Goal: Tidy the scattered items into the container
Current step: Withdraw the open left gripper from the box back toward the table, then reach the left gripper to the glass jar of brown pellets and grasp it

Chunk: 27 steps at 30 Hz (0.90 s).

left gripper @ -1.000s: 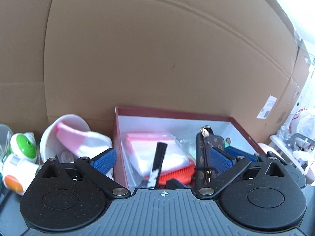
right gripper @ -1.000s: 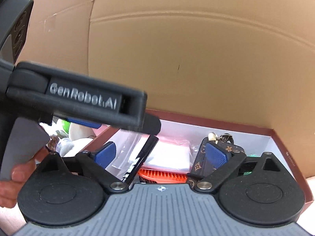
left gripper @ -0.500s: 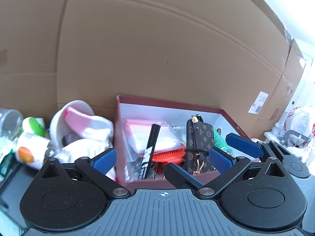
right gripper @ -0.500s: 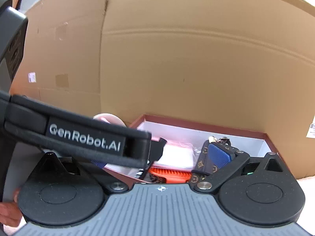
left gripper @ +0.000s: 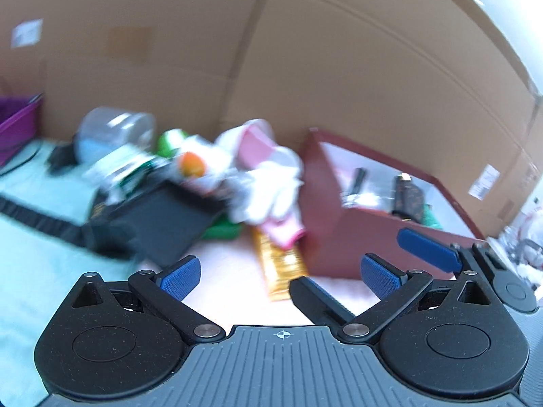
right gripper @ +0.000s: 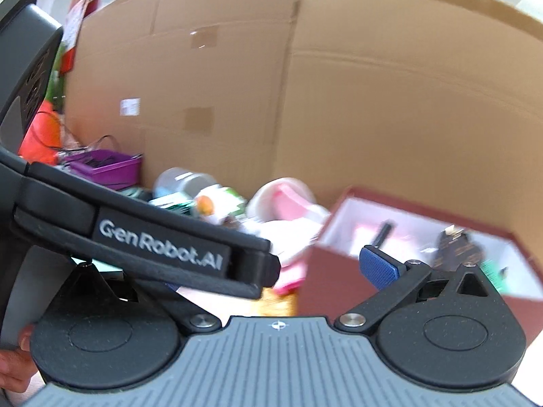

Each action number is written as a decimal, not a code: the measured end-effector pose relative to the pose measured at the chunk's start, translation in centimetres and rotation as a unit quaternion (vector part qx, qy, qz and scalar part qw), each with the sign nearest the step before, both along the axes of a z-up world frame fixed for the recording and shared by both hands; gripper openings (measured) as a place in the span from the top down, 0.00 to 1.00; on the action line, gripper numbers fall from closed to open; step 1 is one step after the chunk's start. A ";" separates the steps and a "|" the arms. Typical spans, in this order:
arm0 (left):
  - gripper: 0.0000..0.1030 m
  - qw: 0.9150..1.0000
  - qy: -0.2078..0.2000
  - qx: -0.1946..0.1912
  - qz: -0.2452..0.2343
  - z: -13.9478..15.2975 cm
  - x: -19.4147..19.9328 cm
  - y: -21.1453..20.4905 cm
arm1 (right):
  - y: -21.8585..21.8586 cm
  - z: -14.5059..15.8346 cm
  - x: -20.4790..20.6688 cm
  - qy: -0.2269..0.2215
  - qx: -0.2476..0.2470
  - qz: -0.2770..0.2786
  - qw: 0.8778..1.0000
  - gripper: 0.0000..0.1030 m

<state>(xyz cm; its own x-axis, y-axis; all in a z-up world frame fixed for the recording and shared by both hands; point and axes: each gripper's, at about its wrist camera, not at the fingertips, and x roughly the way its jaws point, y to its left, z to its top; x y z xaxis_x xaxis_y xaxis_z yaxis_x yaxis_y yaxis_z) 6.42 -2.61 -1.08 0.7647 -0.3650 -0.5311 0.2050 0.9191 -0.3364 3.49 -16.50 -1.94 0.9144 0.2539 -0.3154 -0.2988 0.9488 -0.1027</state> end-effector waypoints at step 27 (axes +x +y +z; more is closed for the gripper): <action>0.39 0.999 0.030 -0.010 0.016 -2.0 8.0 9.8 | 5.3 -3.6 6.5 0.177 0.151 0.026 0.972 0.37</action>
